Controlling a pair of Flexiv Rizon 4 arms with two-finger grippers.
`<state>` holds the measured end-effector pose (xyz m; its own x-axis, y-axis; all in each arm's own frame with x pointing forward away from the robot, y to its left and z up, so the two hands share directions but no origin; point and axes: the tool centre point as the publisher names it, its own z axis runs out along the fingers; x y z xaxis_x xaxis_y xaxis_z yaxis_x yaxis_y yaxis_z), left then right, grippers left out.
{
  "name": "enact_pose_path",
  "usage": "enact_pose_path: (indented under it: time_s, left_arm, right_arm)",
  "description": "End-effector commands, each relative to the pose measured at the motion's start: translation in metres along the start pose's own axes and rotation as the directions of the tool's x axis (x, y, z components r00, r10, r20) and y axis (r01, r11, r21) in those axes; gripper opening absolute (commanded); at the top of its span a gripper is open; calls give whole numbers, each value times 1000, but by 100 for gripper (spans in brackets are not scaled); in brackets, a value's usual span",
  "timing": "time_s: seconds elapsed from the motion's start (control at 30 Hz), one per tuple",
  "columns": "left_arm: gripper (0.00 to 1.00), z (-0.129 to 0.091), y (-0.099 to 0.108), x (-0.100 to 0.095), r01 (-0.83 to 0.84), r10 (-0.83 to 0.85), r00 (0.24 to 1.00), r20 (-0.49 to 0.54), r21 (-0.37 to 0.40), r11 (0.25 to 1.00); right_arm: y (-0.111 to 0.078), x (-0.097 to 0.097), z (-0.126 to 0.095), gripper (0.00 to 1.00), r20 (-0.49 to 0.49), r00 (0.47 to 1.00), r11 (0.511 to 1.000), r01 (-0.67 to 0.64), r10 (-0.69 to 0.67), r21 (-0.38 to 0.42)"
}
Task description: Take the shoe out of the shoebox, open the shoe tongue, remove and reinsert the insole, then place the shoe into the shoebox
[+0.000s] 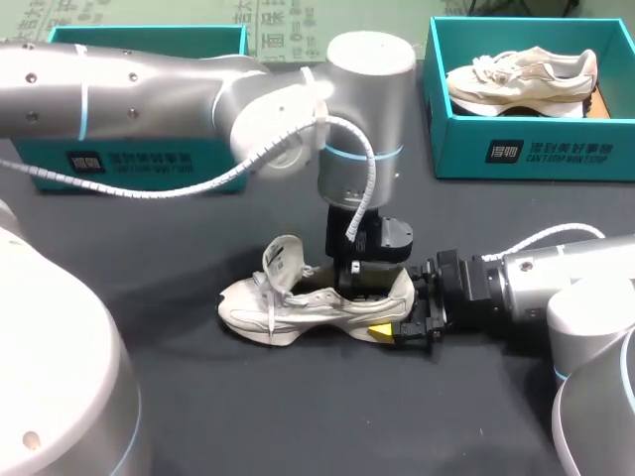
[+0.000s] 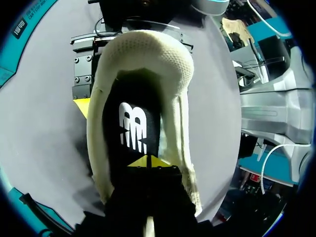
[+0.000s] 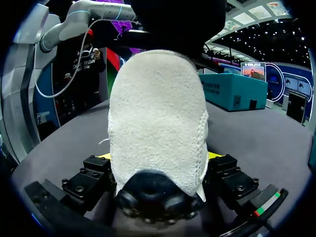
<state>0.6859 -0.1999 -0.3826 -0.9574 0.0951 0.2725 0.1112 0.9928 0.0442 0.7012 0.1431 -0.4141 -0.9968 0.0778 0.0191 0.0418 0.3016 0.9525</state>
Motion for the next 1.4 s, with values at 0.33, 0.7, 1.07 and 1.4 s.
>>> enact_pose_path:
  time_s: [0.33, 0.7, 1.07, 1.4]
  left_arm:
    - [28, 16, 4, 6, 13, -15, 998, 61, 21, 1000]
    - [37, 39, -4, -3, 64, -70, 972, 226, 34, 997]
    - [33, 40, -4, -36, 181, -182, 933, 311, 33, 983]
    - [0, 42, 1, -49, 222, -215, 915, 341, 21, 975]
  right_arm:
    - [-1, 0, 1, 0, 0, 1000, 1000, -2, 2, 5]
    - [-1, 0, 1, 0, 0, 1000, 1000, -2, 2, 5]
    - [-1, 0, 1, 0, 0, 1000, 1000, -2, 2, 5]
    - [-1, 0, 1, 0, 0, 1000, 1000, -2, 2, 5]
